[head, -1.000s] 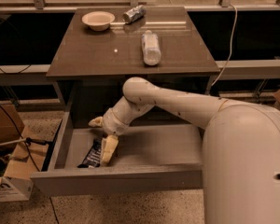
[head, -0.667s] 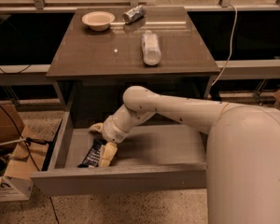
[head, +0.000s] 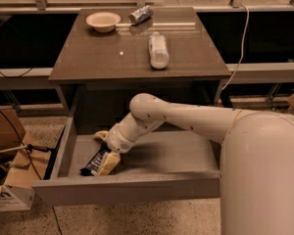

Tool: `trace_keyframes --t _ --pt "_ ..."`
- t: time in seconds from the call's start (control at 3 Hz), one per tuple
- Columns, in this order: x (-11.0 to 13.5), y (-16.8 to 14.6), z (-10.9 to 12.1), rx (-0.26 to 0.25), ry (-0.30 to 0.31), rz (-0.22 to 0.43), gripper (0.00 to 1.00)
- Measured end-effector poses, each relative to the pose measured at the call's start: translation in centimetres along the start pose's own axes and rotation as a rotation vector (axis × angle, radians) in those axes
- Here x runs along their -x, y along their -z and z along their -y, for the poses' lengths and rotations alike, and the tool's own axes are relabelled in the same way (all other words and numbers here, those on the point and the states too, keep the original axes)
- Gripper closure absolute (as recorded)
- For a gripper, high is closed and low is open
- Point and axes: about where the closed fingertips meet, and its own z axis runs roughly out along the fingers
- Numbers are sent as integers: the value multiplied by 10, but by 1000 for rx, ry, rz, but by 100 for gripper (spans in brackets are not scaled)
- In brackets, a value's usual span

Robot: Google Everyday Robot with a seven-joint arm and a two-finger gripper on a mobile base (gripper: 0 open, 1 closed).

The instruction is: Pick rxbar blueberry from top drawer and place on counter

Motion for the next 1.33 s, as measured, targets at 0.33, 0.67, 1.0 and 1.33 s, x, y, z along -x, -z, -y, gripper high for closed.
trace_keyframes --t 0.33,0.67,1.0,1.33 --pt "3 3 0 0 0 0 71" --pt "7 7 -1 0 0 0 100" --pt "8 7 -1 0 0 0 100" --pt "10 10 -2 0 0 0 82"
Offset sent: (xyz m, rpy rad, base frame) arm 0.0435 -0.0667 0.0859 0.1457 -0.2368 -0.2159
